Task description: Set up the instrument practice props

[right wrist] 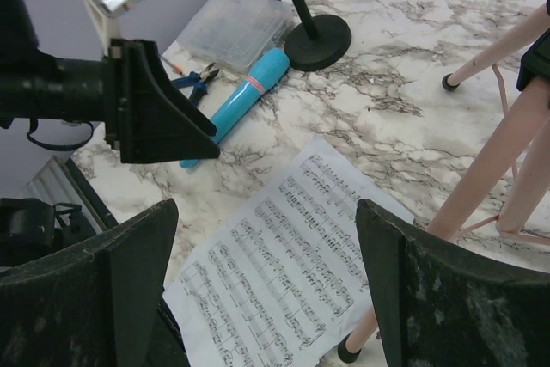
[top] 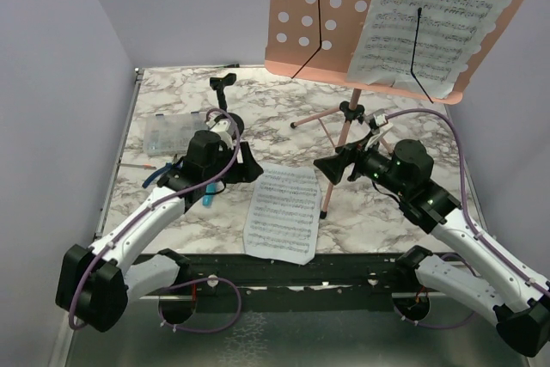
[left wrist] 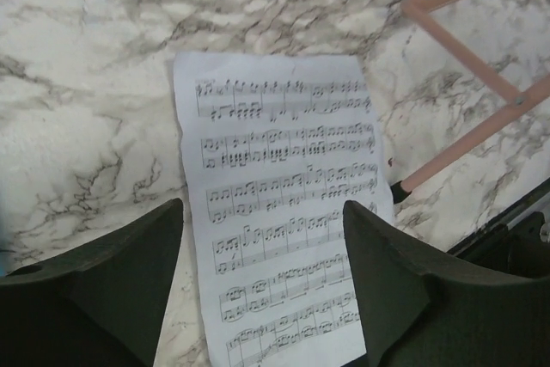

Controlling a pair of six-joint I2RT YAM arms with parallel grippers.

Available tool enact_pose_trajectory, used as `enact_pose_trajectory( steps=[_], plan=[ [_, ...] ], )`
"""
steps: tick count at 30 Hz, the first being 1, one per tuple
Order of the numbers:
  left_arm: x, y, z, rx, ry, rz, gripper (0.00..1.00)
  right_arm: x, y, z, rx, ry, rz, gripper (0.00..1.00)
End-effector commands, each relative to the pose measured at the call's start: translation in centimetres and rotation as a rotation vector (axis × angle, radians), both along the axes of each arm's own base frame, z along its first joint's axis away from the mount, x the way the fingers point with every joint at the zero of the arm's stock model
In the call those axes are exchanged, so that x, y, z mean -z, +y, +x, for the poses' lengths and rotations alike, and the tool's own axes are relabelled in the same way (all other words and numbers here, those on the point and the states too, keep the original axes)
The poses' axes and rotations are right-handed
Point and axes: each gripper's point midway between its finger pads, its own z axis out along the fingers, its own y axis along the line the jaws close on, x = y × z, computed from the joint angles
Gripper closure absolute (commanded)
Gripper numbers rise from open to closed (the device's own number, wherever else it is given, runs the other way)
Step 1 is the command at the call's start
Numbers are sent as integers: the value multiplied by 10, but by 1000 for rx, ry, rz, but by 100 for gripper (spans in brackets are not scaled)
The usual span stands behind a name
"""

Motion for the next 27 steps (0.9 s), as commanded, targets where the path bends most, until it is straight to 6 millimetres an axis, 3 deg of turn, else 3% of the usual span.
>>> enact_pose_trajectory(
  steps=[1, 6, 9, 15, 22, 27],
  plan=[
    [57, 2, -37, 35, 290, 42, 22, 8, -1, -2, 7, 15, -11, 11],
    [90, 3, -69, 49, 466, 27, 19, 12, 0, -1, 2, 24, -16, 11],
    [98, 7, -75, 1, 505, 11, 17, 14, 1, 0, 0, 23, -13, 11],
    [117, 10, -71, -42, 517, 28, 17, 14, 4, 0, -11, 17, -9, 11],
    [127, -7, -58, 14, 469, -50, 17, 13, 1, -1, -7, 9, -30, 11],
    [123, -25, -48, 99, 414, -127, 19, 10, -4, 0, 14, -3, -34, 11]
  ],
)
